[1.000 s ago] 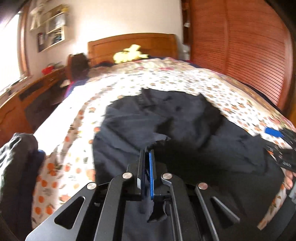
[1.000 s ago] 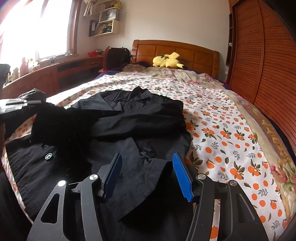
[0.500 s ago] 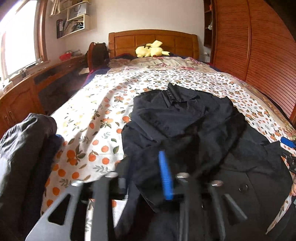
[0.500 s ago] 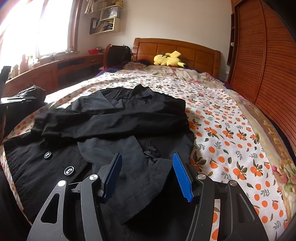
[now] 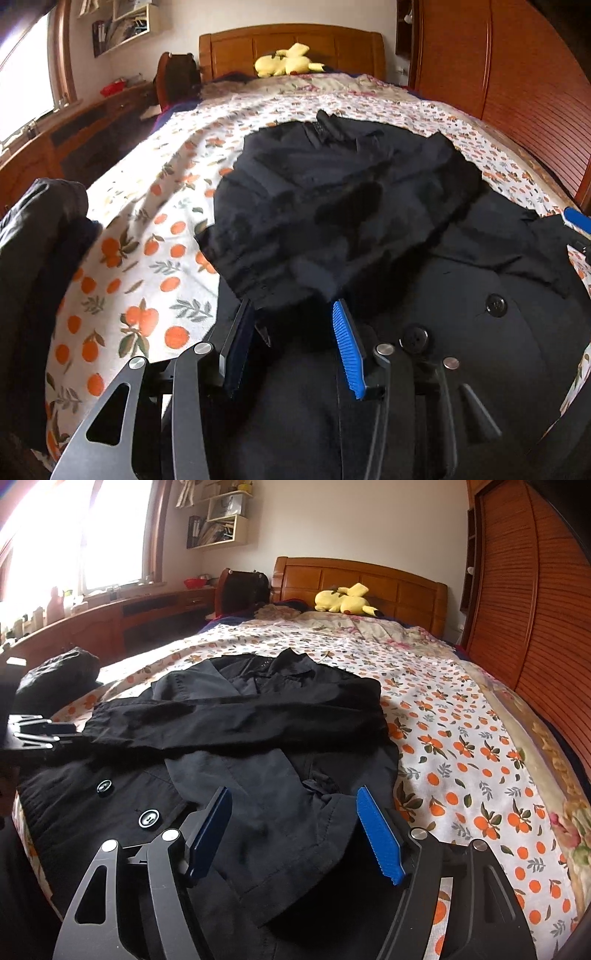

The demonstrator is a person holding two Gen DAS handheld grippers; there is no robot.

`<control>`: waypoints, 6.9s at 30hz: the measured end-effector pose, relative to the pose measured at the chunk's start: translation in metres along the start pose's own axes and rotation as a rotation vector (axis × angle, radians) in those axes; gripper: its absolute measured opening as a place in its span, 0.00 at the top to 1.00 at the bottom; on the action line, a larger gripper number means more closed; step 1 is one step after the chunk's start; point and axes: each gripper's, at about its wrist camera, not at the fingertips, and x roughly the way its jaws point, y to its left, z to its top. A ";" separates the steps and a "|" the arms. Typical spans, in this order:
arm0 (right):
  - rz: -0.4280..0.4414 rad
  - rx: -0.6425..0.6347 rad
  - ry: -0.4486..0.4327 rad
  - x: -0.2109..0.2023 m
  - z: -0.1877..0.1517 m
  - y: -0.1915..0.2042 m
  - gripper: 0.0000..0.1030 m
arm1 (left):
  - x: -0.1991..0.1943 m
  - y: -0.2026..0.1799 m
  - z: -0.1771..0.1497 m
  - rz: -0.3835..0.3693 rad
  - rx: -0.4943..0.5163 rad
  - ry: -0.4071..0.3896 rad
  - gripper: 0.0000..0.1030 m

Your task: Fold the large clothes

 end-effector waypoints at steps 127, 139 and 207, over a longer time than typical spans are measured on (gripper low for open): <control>0.062 0.103 -0.027 -0.169 0.005 -0.054 0.93 | -0.237 0.042 -0.010 -0.128 -0.130 -0.402 0.96; 0.049 0.035 -0.064 -0.242 -0.007 -0.046 0.93 | -0.314 0.015 -0.041 -0.152 -0.084 -0.444 0.96; -0.004 -0.090 0.126 0.115 0.112 -0.018 0.48 | -0.016 -0.009 0.070 -0.146 -0.026 -0.235 0.34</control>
